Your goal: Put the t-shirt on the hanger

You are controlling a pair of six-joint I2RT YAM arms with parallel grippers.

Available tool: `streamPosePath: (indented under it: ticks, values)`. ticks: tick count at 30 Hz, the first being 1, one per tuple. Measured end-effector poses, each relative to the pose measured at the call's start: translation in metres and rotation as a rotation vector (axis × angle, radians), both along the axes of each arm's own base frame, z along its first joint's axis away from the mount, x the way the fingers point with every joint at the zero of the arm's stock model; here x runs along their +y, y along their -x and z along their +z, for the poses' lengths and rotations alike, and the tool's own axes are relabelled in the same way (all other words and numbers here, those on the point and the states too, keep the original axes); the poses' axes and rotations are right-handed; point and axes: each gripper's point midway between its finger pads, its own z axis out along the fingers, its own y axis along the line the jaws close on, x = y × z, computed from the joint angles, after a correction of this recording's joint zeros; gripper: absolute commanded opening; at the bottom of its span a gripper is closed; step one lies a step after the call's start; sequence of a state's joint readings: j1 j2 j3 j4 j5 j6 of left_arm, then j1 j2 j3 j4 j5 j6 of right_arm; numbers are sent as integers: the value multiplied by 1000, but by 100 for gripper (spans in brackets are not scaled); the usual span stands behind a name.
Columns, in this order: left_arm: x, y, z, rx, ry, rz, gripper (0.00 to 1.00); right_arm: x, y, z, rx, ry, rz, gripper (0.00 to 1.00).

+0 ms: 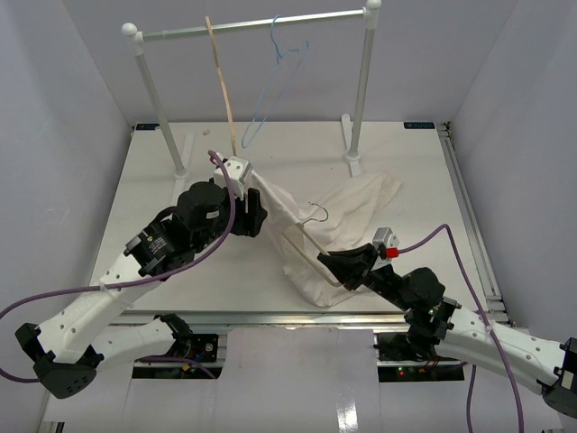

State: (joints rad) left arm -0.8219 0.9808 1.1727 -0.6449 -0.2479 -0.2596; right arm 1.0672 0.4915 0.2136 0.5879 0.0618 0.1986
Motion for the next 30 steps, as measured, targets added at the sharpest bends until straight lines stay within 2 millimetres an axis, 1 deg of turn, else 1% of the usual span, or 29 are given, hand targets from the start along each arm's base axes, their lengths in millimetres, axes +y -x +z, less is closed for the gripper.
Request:
streamPosePath:
  ticks: [4, 6, 7, 8, 9, 10, 11, 12, 16, 18, 21, 26, 30]
  values:
    - [-7, -1, 7, 1, 96, 18, 63, 1, 1, 0, 2, 3, 11, 8]
    - [-10, -2, 9, 6, 125, 27, 55, 2, 2, -1, 4, 7, 14, 8]
    - [-11, -3, 9, 9, 136, 34, 49, 3, 2, -1, 5, 8, 15, 8]
    - [-11, -4, 8, 12, 144, 45, 41, 3, 1, -1, 5, 9, 15, 8]
    - [-10, -5, 7, 15, 150, 56, 30, 3, 1, -1, 6, 10, 15, 8]
    - [-10, -6, 6, 19, 155, 67, 15, 4, 1, -1, 7, 11, 15, 8]
    - [-9, -7, 5, 23, 159, 78, 6, 4, 1, -2, 8, 12, 15, 8]
    - [-9, -8, 3, 26, 162, 88, 1, 4, 1, -2, 9, 13, 14, 8]
    - [-6, -9, 1, 35, 181, 115, 0, 5, 0, -4, 13, 20, 12, 8]
    - [-5, -7, 4, 38, 200, 120, 0, 5, -1, -4, 13, 21, 12, 8]
    - [-4, -1, 13, 33, 245, 111, 0, 6, -2, -3, 10, 14, 9, 8]
    - [-4, 12, 35, 13, 348, 72, 0, 10, -3, -4, 10, 14, 10, 8]
    - [-8, 18, 42, 21, 395, 41, 0, 12, -5, -7, 14, 25, 8, 8]
